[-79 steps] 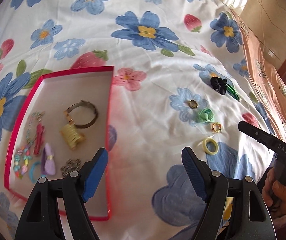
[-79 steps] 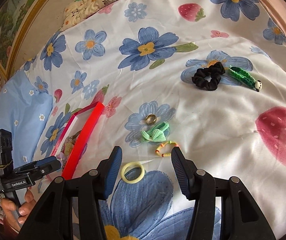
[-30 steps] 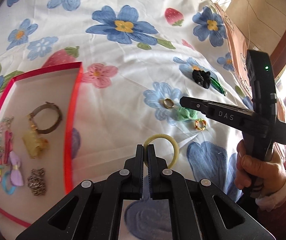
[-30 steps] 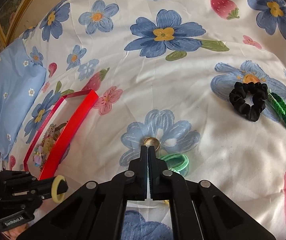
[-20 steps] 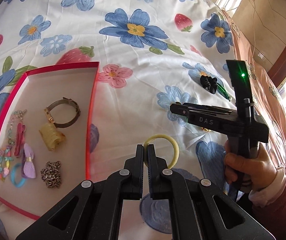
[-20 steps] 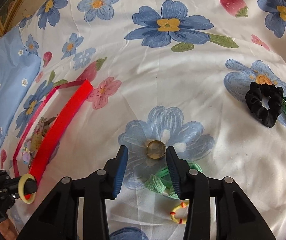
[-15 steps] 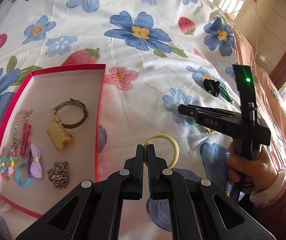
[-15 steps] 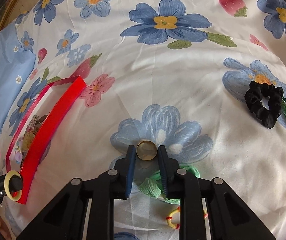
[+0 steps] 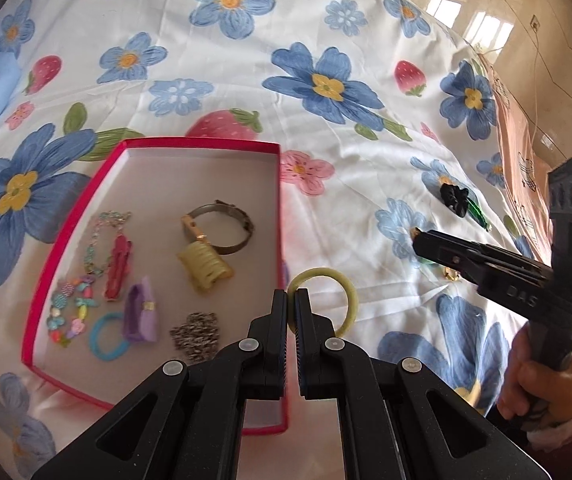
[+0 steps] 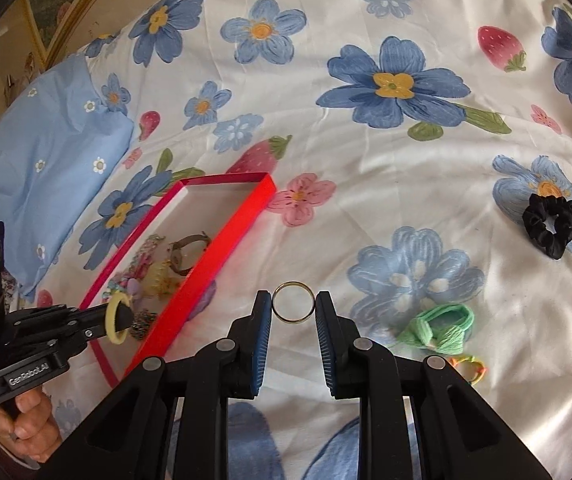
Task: Organize jewelry
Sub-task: 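Carry the yellow hair tie and gold ring into the red box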
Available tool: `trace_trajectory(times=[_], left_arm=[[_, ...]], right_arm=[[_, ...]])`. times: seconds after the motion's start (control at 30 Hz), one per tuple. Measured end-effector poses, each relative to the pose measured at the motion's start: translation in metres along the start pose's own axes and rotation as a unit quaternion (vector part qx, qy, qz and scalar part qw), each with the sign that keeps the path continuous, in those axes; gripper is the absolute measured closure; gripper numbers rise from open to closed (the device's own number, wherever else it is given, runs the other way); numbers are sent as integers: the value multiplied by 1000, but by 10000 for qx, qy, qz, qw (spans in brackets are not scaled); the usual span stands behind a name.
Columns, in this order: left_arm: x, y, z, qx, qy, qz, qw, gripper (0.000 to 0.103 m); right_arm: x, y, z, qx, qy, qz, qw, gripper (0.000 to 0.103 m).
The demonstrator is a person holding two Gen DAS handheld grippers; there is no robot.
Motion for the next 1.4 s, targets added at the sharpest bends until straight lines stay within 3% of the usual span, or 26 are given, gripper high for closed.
trace_trajectory(times=[0.63, 0.97, 1.4], left_arm=[[77, 32, -19, -76, 527, 497, 9973, 100], [104, 26, -25, 45, 721, 771, 9944, 100], [121, -3, -24, 351, 768, 1099, 9904, 100]], right_arm=[[84, -26, -5, 242, 519, 604, 9965, 80], [117, -54, -16, 570, 754, 892, 9915, 80], [127, -91, -25, 962, 863, 921, 9873, 80]])
Point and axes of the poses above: each gripper's, at about its wrist camera, not at the fingertips, and y roughly against the way its jaws point, x to its left, z to its top, the point moved 4 cm from there along -y, roughly the way its jaws point, and after that the axes turned 15 degrees about z, right-handed, at the moved point
